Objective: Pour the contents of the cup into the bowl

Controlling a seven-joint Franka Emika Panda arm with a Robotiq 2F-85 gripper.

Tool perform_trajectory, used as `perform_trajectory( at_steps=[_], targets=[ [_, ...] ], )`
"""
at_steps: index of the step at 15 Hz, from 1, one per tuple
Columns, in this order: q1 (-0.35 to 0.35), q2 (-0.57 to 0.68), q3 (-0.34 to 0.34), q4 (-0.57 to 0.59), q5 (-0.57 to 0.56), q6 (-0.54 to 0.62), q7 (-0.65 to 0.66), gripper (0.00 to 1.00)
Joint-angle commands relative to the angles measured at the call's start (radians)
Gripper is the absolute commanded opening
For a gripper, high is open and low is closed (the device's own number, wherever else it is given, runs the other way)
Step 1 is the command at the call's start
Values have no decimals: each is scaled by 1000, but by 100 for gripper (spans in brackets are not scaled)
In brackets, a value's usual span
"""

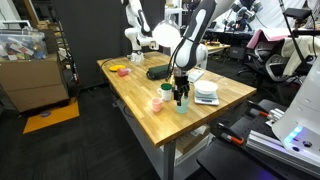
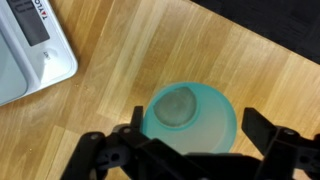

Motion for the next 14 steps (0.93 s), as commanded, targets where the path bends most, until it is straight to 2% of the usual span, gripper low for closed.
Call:
perform_trajectory(
  at_steps=[1, 2, 3, 7, 10, 14],
  targets=[
    [-13, 20, 19, 41, 1, -53, -27, 100],
    [-14, 23, 20, 48, 1, -61, -29, 100],
    [-19, 27, 24, 56, 6, -71, -34, 80],
    [-36, 34, 25, 71, 22, -102, -41, 55],
    [-33, 21, 14, 65, 14, -111, -28, 52],
    [-48, -28, 19, 12, 28, -88, -25, 52]
  ],
)
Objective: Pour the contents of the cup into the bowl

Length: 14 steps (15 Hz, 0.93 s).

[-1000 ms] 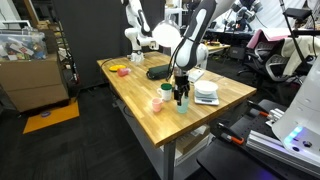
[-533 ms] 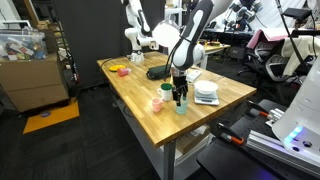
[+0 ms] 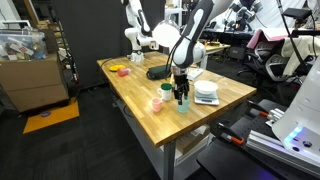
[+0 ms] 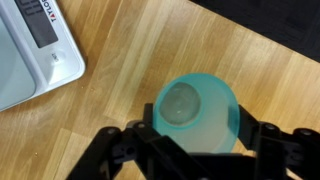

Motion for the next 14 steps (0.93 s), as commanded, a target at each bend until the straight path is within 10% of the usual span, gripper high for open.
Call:
perform_trajectory(
  at_steps=[1, 14],
  targets=[
    [-25, -63, 14, -60, 27, -1, -11, 52],
    [-23, -509, 0, -407, 69, 23, -3, 52]
  ],
)
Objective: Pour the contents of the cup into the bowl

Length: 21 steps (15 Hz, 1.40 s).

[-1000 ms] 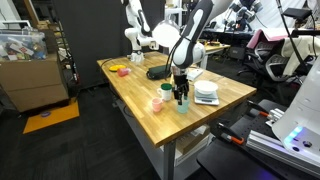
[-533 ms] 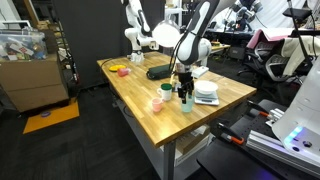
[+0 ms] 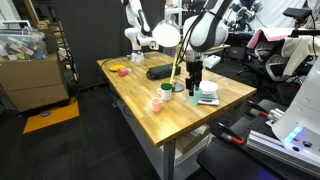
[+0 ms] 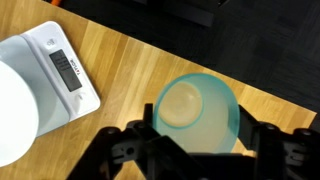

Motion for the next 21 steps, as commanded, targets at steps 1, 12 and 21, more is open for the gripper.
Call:
perform_trajectory(
  at_steps=[1, 12, 21],
  targets=[
    [-12, -142, -44, -86, -1, 25, 28, 52],
    [-54, -284, -142, -122, -14, 32, 169, 77],
    [-71, -270, -151, -90, -19, 29, 204, 52]
  ],
)
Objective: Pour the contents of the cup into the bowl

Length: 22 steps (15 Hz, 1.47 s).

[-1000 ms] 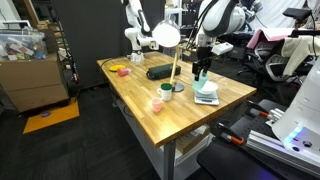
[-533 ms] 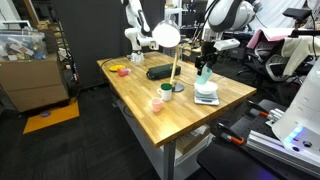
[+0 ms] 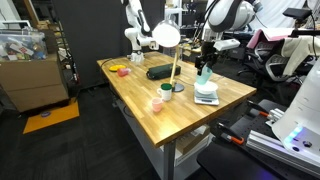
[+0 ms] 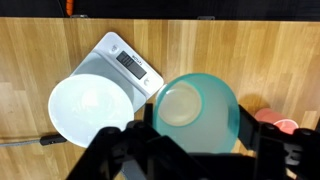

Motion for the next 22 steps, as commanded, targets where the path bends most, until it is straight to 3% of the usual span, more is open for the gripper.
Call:
perform_trajectory(
  at_steps=[1, 6, 7, 8, 16, 17, 22],
  targets=[
    [-33, 18, -16, 62, -29, -16, 51, 52],
    [-98, 69, -78, 223, -26, -64, 102, 52],
    [-87, 28, -76, 172, -18, -35, 62, 52],
    [-92, 37, -82, 187, -18, -36, 62, 77],
    [-83, 37, -76, 177, -17, -36, 63, 77],
    [-83, 37, -76, 177, -17, -36, 63, 52],
    [-87, 95, -94, 244, 75, -61, 62, 52]
  ],
)
